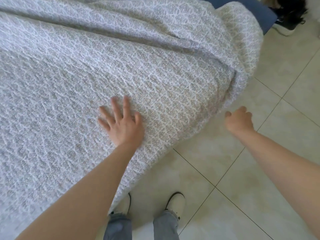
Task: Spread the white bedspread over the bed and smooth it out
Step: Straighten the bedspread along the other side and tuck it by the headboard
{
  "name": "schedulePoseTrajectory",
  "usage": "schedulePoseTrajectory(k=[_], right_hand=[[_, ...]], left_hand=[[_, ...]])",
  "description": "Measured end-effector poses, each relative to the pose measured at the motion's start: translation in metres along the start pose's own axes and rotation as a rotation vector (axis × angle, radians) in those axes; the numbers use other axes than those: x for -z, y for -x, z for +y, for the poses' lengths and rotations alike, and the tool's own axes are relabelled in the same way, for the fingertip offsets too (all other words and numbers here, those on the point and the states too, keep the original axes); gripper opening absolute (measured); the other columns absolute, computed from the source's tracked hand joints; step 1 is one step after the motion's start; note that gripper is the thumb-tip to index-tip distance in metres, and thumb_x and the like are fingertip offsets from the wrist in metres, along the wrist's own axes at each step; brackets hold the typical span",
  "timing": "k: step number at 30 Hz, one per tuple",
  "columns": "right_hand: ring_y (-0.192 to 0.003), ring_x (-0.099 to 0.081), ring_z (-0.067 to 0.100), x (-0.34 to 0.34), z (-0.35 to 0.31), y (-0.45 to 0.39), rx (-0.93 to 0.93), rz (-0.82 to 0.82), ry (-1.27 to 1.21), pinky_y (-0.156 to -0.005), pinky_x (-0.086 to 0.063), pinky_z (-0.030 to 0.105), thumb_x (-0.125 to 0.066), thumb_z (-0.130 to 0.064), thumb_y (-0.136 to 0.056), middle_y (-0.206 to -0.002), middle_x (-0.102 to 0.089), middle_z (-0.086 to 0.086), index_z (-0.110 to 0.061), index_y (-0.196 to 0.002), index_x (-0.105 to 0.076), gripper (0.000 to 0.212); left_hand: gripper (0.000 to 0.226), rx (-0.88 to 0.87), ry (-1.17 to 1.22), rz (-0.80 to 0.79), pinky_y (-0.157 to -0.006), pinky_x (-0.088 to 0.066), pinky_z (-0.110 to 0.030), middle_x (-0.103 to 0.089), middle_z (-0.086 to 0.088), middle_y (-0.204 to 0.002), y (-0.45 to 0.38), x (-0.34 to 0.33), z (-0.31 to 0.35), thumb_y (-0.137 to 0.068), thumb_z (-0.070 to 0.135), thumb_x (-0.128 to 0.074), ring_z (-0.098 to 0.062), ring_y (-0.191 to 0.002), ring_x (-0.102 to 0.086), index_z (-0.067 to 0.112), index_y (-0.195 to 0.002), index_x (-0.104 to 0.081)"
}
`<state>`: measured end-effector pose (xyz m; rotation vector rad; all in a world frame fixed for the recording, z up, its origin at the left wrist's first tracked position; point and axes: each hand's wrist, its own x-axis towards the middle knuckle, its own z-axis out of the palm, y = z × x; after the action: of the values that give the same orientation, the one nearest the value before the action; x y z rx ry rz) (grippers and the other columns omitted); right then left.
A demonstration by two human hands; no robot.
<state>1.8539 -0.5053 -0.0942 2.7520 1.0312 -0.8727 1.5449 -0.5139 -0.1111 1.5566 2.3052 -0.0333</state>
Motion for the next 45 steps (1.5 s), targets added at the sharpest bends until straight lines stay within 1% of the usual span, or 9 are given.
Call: schedulePoseTrajectory(k=[5, 12, 16, 22, 31, 35, 40, 43, 45], right_hand=[[-0.112, -0.063, 0.026, -0.023, -0.052, 0.026, 0.092, -0.496, -0.629, -0.092, -0.055, 0.045, -0.051, -0.066, -0.087, -0.121, -0.06, 0.0, -0.013, -0.134, -0.049, 0.071], [-0.097, -0.067, 0.017, -0.021, -0.025, 0.0, 0.111, -0.591, -0.584, -0.079, -0.051, 0.034, -0.067, -0.053, -0.085, -0.107, -0.069, -0.003, -0.019, -0.108, -0.061, 0.042], [-0.107, -0.059, 0.028, 0.019, -0.032, -0.037, 0.192, -0.003, -0.448, -0.076, -0.042, 0.029, -0.054, -0.012, -0.092, -0.119, -0.061, 0.01, -0.009, -0.12, -0.056, 0.028], [-0.11, -0.047, 0.025, 0.096, -0.094, -0.067, 0.633, 0.53, -0.23, -0.087, -0.039, 0.029, -0.061, -0.038, -0.092, -0.121, -0.051, 0.009, -0.01, -0.121, -0.049, 0.041], [-0.099, -0.052, 0.023, 0.118, -0.24, -0.115, 0.837, 0.178, -0.165, -0.086, -0.047, 0.038, -0.034, -0.006, -0.1, -0.118, -0.054, 0.012, -0.004, -0.128, -0.046, 0.031], [-0.145, -0.021, 0.036, 0.113, -0.262, -0.127, 0.707, -0.19, 0.22, -0.115, -0.027, 0.048, -0.052, -0.046, -0.09, -0.162, -0.011, 0.01, -0.02, -0.155, -0.016, 0.079], [-0.131, -0.042, 0.031, 0.123, -0.26, -0.097, 0.722, -0.492, 0.506, -0.097, -0.04, 0.043, -0.044, -0.054, -0.092, -0.153, -0.034, 0.002, -0.021, -0.147, -0.035, 0.064], [-0.082, -0.063, 0.022, 0.128, -0.25, -0.107, 0.42, -0.754, 0.132, -0.071, -0.052, 0.032, -0.03, -0.048, -0.102, -0.103, -0.064, 0.002, -0.016, -0.106, -0.063, 0.046], [-0.045, -0.035, 0.013, 0.129, -0.239, -0.122, 0.356, -0.711, 0.188, -0.045, -0.03, 0.015, -0.039, -0.024, -0.1, -0.061, -0.042, -0.001, -0.016, -0.069, -0.049, 0.034]], left_hand=[[0.057, -0.458, -0.059, -0.054, -0.12, 0.011, -0.056, 0.028, 0.007, -0.161, 0.048, -0.029, 0.093, -0.101, 0.048, 0.002, -0.027, -0.147, 0.029, 0.036, -0.152, 0.024], [0.063, -0.643, -0.138, -0.003, -0.125, 0.006, -0.045, 0.012, 0.005, -0.165, 0.057, -0.047, 0.096, -0.104, 0.038, -0.019, -0.021, -0.152, 0.018, 0.02, -0.159, 0.006], [0.061, -0.703, -0.144, -0.09, -0.124, 0.01, -0.044, 0.015, 0.01, -0.165, 0.038, -0.034, 0.094, -0.103, 0.049, -0.009, -0.014, -0.15, 0.023, 0.031, -0.158, 0.01], [0.065, -0.592, -0.163, -0.086, -0.121, 0.016, -0.049, 0.026, 0.01, -0.162, -0.016, -0.019, 0.146, -0.099, 0.062, -0.001, -0.015, -0.147, 0.031, 0.036, -0.154, 0.02], [0.072, -0.615, -0.175, -0.068, -0.122, 0.012, -0.051, 0.027, 0.004, -0.163, -0.025, -0.016, 0.153, -0.092, 0.065, 0.011, -0.018, -0.148, 0.03, 0.031, -0.154, 0.023], [0.073, -0.64, -0.159, -0.062, -0.122, 0.005, -0.054, 0.018, 0.001, -0.166, -0.026, -0.02, 0.154, -0.094, 0.064, 0.008, -0.021, -0.151, 0.021, 0.028, -0.157, 0.015], [0.071, -0.634, -0.18, -0.081, -0.122, 0.002, -0.056, 0.012, -0.002, -0.167, -0.029, -0.022, 0.153, -0.098, 0.062, -0.002, -0.024, -0.153, 0.016, 0.027, -0.158, 0.01], [0.068, -0.627, -0.212, -0.103, -0.122, 0.002, -0.057, 0.004, -0.004, -0.165, -0.029, -0.02, 0.154, -0.098, 0.064, -0.005, -0.027, -0.153, 0.013, 0.029, -0.156, 0.001], [0.066, -0.613, -0.245, -0.114, -0.122, 0.003, -0.058, -0.001, -0.003, -0.162, -0.029, -0.02, 0.154, -0.098, 0.064, -0.004, -0.029, -0.152, 0.012, 0.028, -0.153, -0.004]])
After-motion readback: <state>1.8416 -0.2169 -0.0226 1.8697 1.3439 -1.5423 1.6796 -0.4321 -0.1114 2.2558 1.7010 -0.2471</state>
